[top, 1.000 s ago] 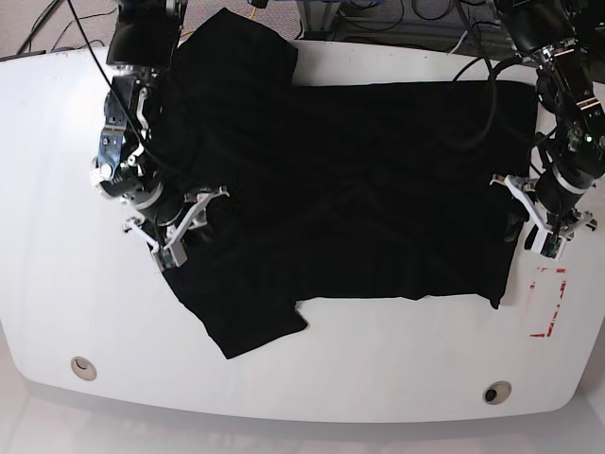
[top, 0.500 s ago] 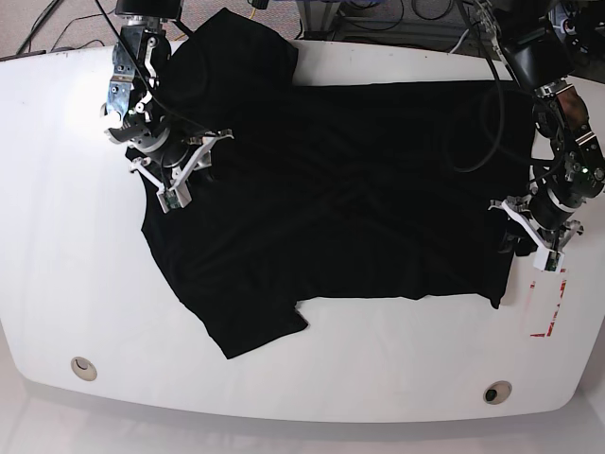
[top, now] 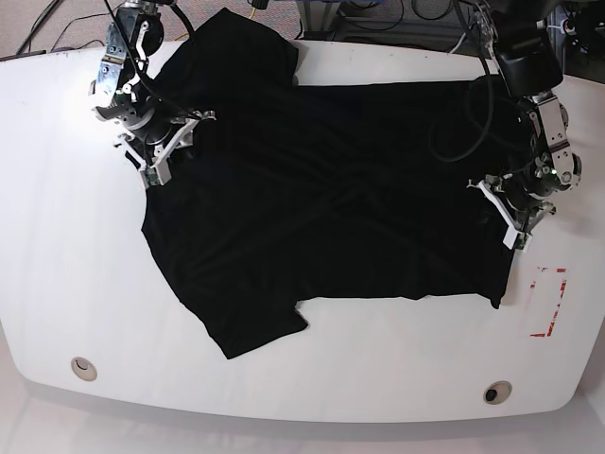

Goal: Layout the t-shirt on the table in an organized manner, then fold the t-shirt properly
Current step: 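Release the shirt and raise both grippers toward the shirt's shoulders, then grasp the shirt's shoulder edges with both grippers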

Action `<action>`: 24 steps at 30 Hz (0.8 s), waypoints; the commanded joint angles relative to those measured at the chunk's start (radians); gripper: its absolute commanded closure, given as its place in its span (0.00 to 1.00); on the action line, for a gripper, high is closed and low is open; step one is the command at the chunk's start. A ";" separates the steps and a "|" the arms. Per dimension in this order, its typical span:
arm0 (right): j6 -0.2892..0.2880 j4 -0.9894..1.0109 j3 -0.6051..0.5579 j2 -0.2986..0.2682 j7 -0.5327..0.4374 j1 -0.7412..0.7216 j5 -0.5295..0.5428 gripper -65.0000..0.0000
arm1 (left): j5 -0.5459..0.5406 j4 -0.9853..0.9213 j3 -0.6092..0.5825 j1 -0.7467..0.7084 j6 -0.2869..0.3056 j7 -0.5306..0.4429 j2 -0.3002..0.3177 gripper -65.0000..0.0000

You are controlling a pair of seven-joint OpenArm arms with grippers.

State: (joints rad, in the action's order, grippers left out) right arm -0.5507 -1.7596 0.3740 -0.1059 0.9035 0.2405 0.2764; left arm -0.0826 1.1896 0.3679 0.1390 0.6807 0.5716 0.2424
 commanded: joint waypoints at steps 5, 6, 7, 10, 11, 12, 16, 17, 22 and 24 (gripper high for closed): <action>-0.053 -0.009 0.024 -0.015 -0.013 0.001 0.011 0.68 | -0.016 0.032 0.010 0.023 0.017 -0.014 0.022 0.66; -0.055 -0.009 0.024 -0.015 -0.013 0.001 0.011 0.68 | -0.016 0.043 0.015 0.023 0.017 -0.014 0.024 0.66; -0.056 -0.009 0.024 -0.015 -0.013 0.001 0.010 0.68 | -0.016 0.062 0.024 0.020 0.017 -0.011 0.028 0.66; -0.056 -0.007 0.023 -0.015 -0.013 0.001 0.010 0.68 | -0.018 0.128 0.059 -0.008 0.017 0.028 0.031 0.66; -0.059 -0.007 0.023 -0.015 -0.013 0.001 0.010 0.68 | -0.018 0.144 0.070 -0.011 0.017 0.043 0.031 0.66; -0.062 -0.006 0.023 -0.015 -0.013 0.001 0.010 0.68 | -0.018 0.168 0.082 -0.011 0.017 0.067 0.030 0.66; -0.067 -0.003 0.021 -0.013 -0.013 -0.003 0.007 0.68 | -0.038 0.226 0.127 -0.012 0.017 0.146 0.028 0.66; -0.067 -0.003 0.021 -0.012 -0.013 -0.003 0.007 0.68 | -0.056 0.238 0.142 -0.012 0.017 0.167 0.028 0.65; -0.067 0.000 0.020 -0.012 -0.013 -0.005 0.007 0.68 | -0.113 0.266 0.193 -0.014 0.017 0.236 0.033 0.46; -0.067 0.000 0.020 -0.012 -0.013 -0.005 0.007 0.68 | -0.115 0.272 0.214 -0.017 0.017 0.252 0.033 0.37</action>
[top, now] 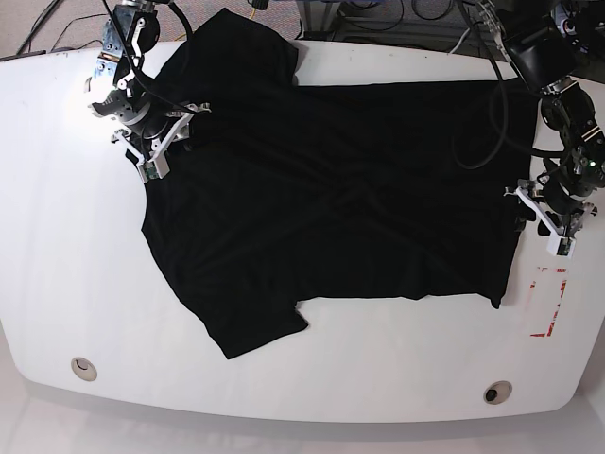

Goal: Layout the t-shirt on the table in an organized manner, then fold the t-shirt properly
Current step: 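Grasp the shirt's shoulder edges with both grippers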

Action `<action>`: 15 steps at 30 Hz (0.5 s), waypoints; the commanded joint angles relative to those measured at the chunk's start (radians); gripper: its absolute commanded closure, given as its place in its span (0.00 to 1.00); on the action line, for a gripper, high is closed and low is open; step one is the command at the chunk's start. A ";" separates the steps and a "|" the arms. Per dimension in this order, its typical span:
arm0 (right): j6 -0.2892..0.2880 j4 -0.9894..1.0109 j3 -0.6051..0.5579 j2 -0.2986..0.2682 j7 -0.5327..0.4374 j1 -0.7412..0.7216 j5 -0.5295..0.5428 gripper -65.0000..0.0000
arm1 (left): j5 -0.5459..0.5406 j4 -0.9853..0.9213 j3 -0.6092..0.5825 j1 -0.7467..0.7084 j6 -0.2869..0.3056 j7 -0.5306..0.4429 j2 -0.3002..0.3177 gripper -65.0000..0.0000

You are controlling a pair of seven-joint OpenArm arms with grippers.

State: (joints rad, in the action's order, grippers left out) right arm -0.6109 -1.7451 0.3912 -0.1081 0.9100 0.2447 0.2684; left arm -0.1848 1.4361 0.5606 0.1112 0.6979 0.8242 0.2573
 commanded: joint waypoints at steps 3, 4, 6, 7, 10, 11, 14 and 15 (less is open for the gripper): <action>-0.007 -0.014 -0.002 -0.009 -0.019 -0.009 0.015 0.68 | -0.012 0.025 0.036 -0.017 0.000 0.004 0.018 0.27; -0.007 -0.014 -0.008 -0.009 -0.019 -0.011 0.015 0.68 | -0.012 0.025 0.034 -0.025 0.000 0.004 0.018 0.26; -0.007 -0.014 -0.022 -0.012 -0.019 -0.011 0.015 0.68 | -0.014 0.021 0.032 -0.035 0.000 0.004 0.018 0.26; -0.007 -0.014 -0.025 -0.012 -0.019 -0.011 0.015 0.68 | -0.014 0.019 0.032 -0.038 0.000 0.004 0.018 0.25; -0.007 -0.014 -0.033 -0.012 -0.019 -0.011 0.015 0.68 | -0.014 0.018 0.009 -0.049 0.000 0.004 0.018 0.25; -0.007 -0.014 -0.033 -0.012 -0.019 -0.011 0.015 0.68 | -0.014 0.018 -0.007 -0.052 0.000 0.004 0.018 0.25; -0.007 -0.014 -0.033 -0.009 -0.019 -0.011 0.015 0.68 | -0.015 0.018 -0.040 -0.067 0.000 0.001 0.017 0.25; -0.007 -0.014 -0.033 -0.009 -0.019 -0.011 0.015 0.68 | -0.015 0.018 -0.047 -0.067 0.000 0.001 0.017 0.25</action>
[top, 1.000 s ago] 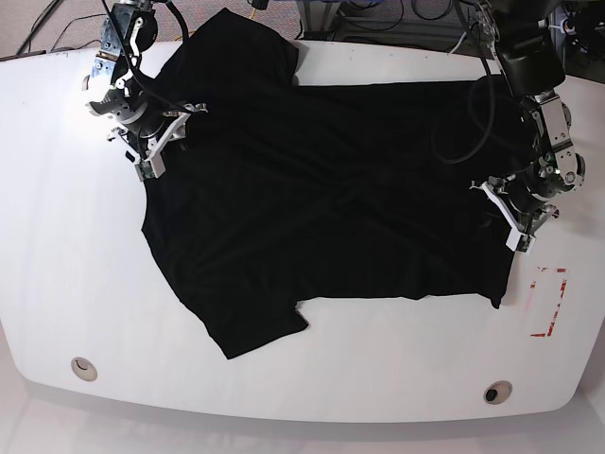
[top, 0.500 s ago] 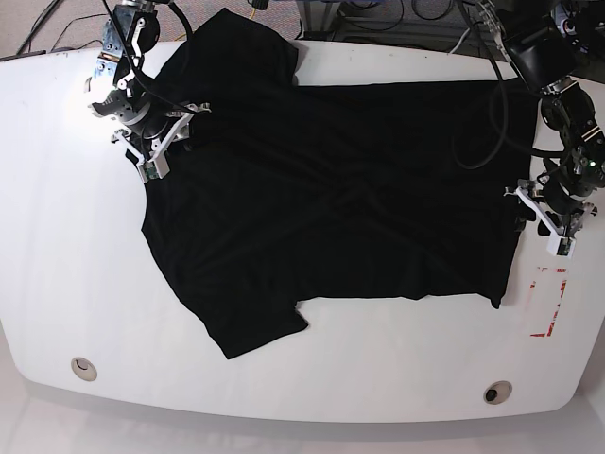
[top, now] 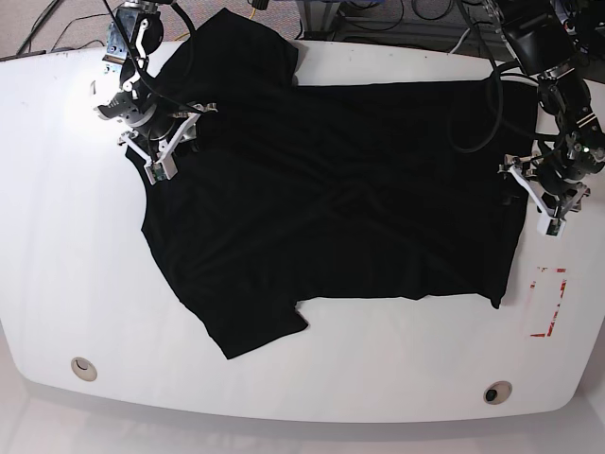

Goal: Layout the t-shirt on the table in an organized manner, then fold the t-shirt properly
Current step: 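Grasp the shirt's shoulder edges with both grippers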

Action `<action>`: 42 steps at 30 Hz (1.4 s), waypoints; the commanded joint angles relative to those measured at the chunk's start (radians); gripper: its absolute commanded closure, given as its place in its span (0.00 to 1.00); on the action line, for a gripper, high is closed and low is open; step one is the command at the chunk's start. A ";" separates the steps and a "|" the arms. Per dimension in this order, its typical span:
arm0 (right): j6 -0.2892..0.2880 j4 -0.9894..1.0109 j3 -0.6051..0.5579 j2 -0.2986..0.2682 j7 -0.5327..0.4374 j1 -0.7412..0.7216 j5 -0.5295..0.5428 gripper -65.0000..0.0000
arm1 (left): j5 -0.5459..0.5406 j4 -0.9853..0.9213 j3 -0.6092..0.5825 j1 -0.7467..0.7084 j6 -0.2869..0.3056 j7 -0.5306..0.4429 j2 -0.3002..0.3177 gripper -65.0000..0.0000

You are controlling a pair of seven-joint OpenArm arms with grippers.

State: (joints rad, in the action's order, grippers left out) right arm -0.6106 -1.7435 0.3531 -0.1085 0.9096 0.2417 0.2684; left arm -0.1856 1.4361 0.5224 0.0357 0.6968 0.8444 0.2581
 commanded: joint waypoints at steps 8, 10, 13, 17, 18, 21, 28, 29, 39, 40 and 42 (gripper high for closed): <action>-0.007 -0.016 0.005 -0.007 -0.019 -0.008 0.015 0.68 | -0.015 0.018 -0.051 0.007 0.001 -0.021 -0.004 0.25; -0.007 -0.016 0.005 -0.007 -0.019 -0.008 0.015 0.68 | -0.015 0.018 -0.051 0.007 0.001 -0.021 -0.007 0.26; -0.007 -0.016 0.005 -0.007 -0.019 -0.008 0.015 0.68 | -0.015 0.018 -0.052 0.007 0.001 -0.021 -0.009 0.32; -0.007 -0.016 0.005 -0.007 -0.019 -0.008 0.015 0.68 | -0.015 0.018 -0.052 0.007 0.001 -0.021 -0.010 0.51; -0.007 -0.016 0.005 -0.007 -0.019 -0.008 0.015 0.68 | -0.015 0.018 -0.052 0.007 0.001 -0.021 -0.013 0.54; -0.007 -0.016 0.005 -0.007 -0.019 -0.008 0.015 0.68 | -0.012 0.018 -0.052 0.007 0.001 -0.021 -0.016 0.71; -0.007 -0.016 0.005 -0.007 -0.019 -0.008 0.015 0.68 | -0.012 0.018 -0.049 0.007 0.001 -0.021 -0.013 0.98; -0.005 -0.016 0.005 -0.007 -0.019 -0.009 0.015 0.68 | -0.012 0.021 -0.049 0.007 0.001 -0.020 -0.013 1.00; -0.002 -0.016 0.007 -0.006 -0.019 -0.011 0.015 0.68 | -0.012 0.094 -0.046 -0.052 0.001 -0.018 -0.010 1.00; -0.002 -0.016 0.008 -0.006 -0.019 -0.017 0.015 0.68 | -0.012 0.108 -0.046 -0.063 0.001 -0.018 -0.010 1.00; -0.002 -0.014 0.010 -0.006 -0.019 -0.021 0.013 0.68 | -0.012 0.130 -0.046 -0.082 0.001 -0.018 -0.010 1.00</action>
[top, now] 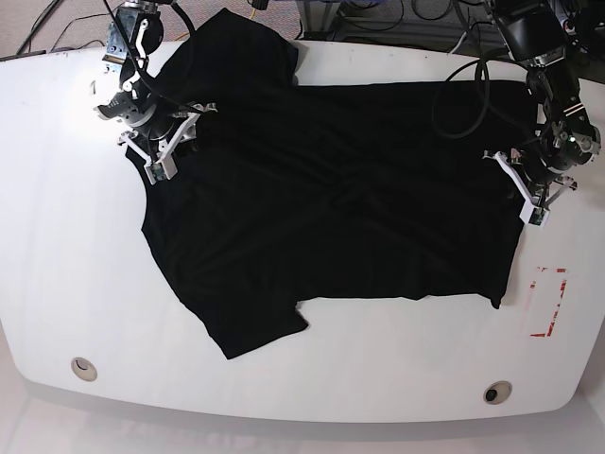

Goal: Layout the t-shirt on the table in an organized manner, then fold the t-shirt properly
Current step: 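Grasp the shirt's shoulder edges with both grippers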

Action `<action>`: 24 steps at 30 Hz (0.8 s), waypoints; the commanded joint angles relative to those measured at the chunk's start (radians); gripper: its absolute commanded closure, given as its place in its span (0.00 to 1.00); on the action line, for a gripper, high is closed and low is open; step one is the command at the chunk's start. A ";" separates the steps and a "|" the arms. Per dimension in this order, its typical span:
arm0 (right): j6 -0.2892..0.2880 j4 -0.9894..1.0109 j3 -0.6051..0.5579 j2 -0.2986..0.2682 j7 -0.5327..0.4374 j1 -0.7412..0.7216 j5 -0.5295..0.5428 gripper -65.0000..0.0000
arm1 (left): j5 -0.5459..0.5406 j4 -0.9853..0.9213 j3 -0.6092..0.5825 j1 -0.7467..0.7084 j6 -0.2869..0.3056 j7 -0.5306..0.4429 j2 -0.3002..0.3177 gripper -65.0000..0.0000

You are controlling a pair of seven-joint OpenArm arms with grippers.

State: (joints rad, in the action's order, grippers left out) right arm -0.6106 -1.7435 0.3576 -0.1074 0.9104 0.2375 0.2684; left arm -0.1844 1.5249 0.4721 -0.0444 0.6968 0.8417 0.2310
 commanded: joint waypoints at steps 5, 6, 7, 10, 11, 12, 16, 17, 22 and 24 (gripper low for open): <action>-0.002 0.018 0.007 -0.010 -0.020 -0.025 0.013 0.68 | -0.013 0.087 0.020 -0.044 0.001 -0.014 0.018 1.00; -0.002 0.024 0.007 -0.012 -0.020 -0.025 0.013 0.68 | -0.013 0.096 0.029 -0.053 0.001 -0.014 0.018 1.00; -0.002 0.032 0.007 -0.012 -0.020 -0.025 0.013 0.68 | -0.013 0.108 0.041 -0.064 0.001 -0.014 0.018 1.00; -0.002 0.040 0.007 -0.013 -0.020 -0.025 0.013 0.68 | -0.013 0.141 0.076 -0.097 0.001 -0.014 0.018 1.00; -0.002 0.040 0.007 -0.013 -0.020 -0.025 0.013 0.68 | -0.013 0.150 0.086 -0.107 0.001 -0.014 0.018 1.00; -0.002 0.040 0.007 -0.013 -0.020 -0.025 0.013 0.68 | -0.013 0.161 0.096 -0.116 0.001 -0.014 0.018 1.00; -0.002 0.040 0.007 -0.013 -0.020 -0.025 0.013 0.68 | -0.013 0.190 0.138 -0.153 0.001 -0.014 0.018 1.00; -0.002 0.040 0.007 -0.013 -0.020 -0.025 0.013 0.68 | -0.013 0.191 0.144 -0.160 0.001 -0.014 0.018 1.00; -0.005 0.043 0.007 -0.013 -0.020 -0.025 0.013 0.68 | -0.014 0.193 0.169 -0.179 0.001 -0.014 0.038 1.00; -0.005 0.044 0.007 -0.013 -0.020 -0.025 0.013 0.68 | -0.014 0.188 0.176 -0.177 0.001 -0.014 0.046 1.00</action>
State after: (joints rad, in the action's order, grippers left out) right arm -0.6109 -1.6936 0.3618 -0.1112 0.8890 0.2169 0.2775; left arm -0.1932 1.6966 0.6312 -0.2325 0.7017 0.8452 0.2447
